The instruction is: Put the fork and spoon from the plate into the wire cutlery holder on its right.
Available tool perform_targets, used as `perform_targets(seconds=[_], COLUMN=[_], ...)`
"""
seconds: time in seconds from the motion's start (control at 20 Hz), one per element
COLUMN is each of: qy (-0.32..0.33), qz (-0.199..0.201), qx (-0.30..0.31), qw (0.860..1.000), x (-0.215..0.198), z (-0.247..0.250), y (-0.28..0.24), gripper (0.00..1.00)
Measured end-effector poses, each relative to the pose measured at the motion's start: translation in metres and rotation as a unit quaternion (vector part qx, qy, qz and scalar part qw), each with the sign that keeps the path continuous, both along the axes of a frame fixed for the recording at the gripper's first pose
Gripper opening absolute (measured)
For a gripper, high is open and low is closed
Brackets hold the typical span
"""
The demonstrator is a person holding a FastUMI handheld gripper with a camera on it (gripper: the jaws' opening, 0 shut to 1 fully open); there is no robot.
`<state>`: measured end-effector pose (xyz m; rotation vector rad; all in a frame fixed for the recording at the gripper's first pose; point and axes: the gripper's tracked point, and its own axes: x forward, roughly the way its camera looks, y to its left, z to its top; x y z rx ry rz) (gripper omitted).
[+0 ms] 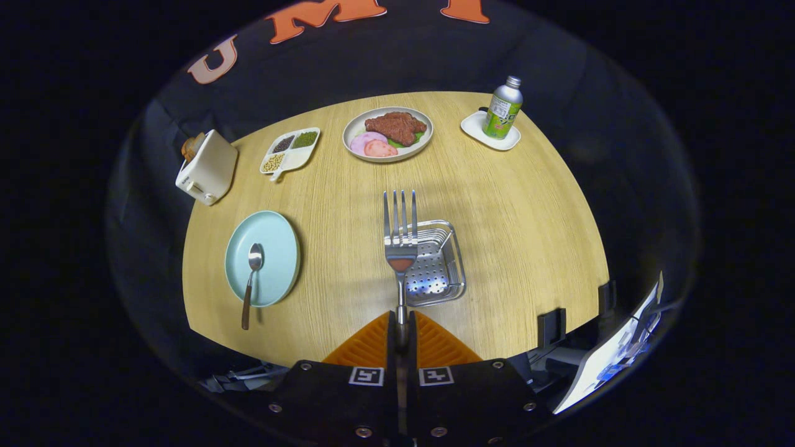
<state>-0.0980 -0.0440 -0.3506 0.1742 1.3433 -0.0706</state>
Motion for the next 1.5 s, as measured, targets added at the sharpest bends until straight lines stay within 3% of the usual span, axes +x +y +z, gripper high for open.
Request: perform_targets(seconds=[0.55, 0.8, 0.95, 1.05, 1.1, 1.2, 1.3, 1.5], qy=[0.049, 0.005, -0.059, -0.119, -0.150, -0.219, -0.298, -0.416], qz=[0.048, 0.036, 0.023, 0.015, 0.012, 0.006, 0.005, 0.015], qx=[-0.028, -0.013, 0.001, 0.008, 0.011, 0.010, -0.001, -0.008], qw=[0.997, 0.999, 0.998, 0.993, 0.989, 0.976, 0.954, 0.909], x=[-0.008, 0.017, 0.041, 0.062, 0.072, 0.092, 0.112, 0.133], z=[-0.033, -0.014, 0.008, 0.025, 0.034, 0.060, 0.093, 0.140], y=[-0.030, -0.033, -0.031, -0.028, -0.026, -0.023, -0.017, 0.013], gripper=[0.09, 0.12, 0.15, 0.23, 0.35, 0.50, 0.67, 0.83])
